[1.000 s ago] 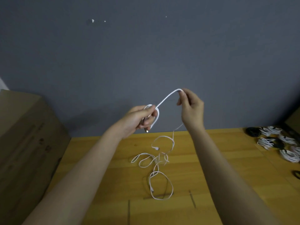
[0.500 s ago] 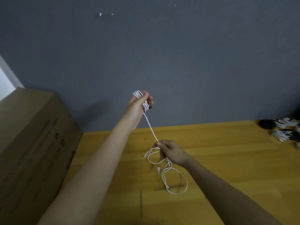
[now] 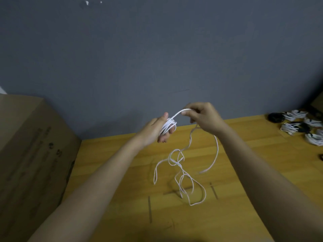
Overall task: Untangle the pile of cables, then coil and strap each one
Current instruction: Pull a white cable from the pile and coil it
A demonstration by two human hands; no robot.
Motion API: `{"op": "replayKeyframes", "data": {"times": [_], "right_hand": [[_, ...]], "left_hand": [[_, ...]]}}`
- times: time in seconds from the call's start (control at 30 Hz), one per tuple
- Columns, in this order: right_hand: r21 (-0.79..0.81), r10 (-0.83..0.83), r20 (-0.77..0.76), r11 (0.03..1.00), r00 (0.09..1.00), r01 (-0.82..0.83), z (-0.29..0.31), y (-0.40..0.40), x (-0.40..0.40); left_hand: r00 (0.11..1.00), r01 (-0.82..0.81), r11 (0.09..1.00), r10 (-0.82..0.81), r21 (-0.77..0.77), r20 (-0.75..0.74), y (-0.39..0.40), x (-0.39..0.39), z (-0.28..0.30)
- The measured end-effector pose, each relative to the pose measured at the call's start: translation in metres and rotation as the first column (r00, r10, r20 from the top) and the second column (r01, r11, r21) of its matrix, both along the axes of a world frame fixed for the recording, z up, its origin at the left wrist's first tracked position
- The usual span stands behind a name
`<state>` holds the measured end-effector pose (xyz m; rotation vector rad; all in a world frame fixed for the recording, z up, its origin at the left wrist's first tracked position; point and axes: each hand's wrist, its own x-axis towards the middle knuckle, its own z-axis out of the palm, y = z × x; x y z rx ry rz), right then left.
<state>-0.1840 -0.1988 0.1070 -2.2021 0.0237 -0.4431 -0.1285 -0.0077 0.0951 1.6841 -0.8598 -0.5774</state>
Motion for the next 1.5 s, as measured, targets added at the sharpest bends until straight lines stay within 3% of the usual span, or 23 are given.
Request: {"op": "replayKeyframes", "data": {"times": [0.17, 0.33, 0.43, 0.53, 0.63, 0.73, 0.8, 0.87, 0.97, 1.03, 1.17, 1.33, 1.5], "right_hand": [[0.308, 0.072, -0.146, 0.951, 0.987, -0.024, -0.033, 0.026, 0.006], [0.174, 0.049, -0.247, 0.985, 0.968, -0.005, -0.074, 0.041, 0.003], [0.229, 0.075, -0.257, 0.973, 0.963, -0.014, -0.094, 0.045, -0.008], [0.193, 0.029, -0.211, 0.981, 0.977, 0.012, -0.105, 0.049, -0.019], [-0.046, -0.011, -0.094, 0.999, 0.995, 0.007, -0.104, 0.05, -0.027], [-0.083, -0.011, -0.073, 0.997, 0.997, 0.005, -0.097, 0.042, -0.031], [-0.044, -0.038, -0.13, 0.999, 0.991, 0.032, -0.093, 0.031, -0.033], [-0.04, -0.093, -0.177, 0.995, 0.98, 0.087, -0.093, 0.017, -0.033], [0.066, -0.216, -0.21, 0.97, 0.954, 0.234, -0.097, 0.003, -0.032], [0.093, -0.278, -0.214, 0.948, 0.936, 0.303, -0.1, -0.005, -0.029], [-0.011, -0.448, -0.166, 0.892, 0.879, 0.452, -0.102, -0.021, -0.027], [-0.153, -0.536, -0.177, 0.843, 0.826, 0.515, -0.103, -0.029, -0.025], [-0.248, -0.625, -0.196, 0.777, 0.755, 0.579, -0.103, -0.047, -0.03]], "left_hand": [[0.944, 0.01, 0.97, -0.09, -0.244, -0.317, -0.004, -0.008, 0.018], [0.885, -0.19, 0.893, -0.025, -0.409, -0.465, -0.021, -0.002, 0.015], [0.882, -0.313, 0.853, 0.099, -0.417, -0.46, -0.032, 0.007, 0.005], [0.873, -0.427, 0.854, 0.304, -0.296, -0.382, -0.049, 0.018, -0.008], [0.907, -0.421, 0.903, 0.422, -0.092, -0.011, -0.056, 0.023, -0.025], [0.924, -0.245, 0.926, 0.134, 0.286, 0.358, -0.046, 0.024, -0.041], [0.902, -0.146, 0.826, -0.115, 0.544, 0.417, -0.041, 0.023, -0.045], [0.886, -0.074, 0.769, -0.241, 0.635, 0.395, -0.039, 0.019, -0.043], [0.841, -0.008, 0.767, -0.342, 0.642, 0.42, -0.036, 0.016, -0.046], [0.819, -0.076, 0.808, -0.283, 0.584, 0.498, -0.033, 0.021, -0.051], [0.8, -0.326, 0.857, 0.027, 0.398, 0.599, -0.026, 0.038, -0.056], [0.745, -0.591, 0.733, 0.335, 0.338, 0.576, -0.029, 0.05, -0.055], [0.664, -0.723, 0.651, 0.563, 0.231, 0.492, -0.02, 0.068, -0.048]]}}
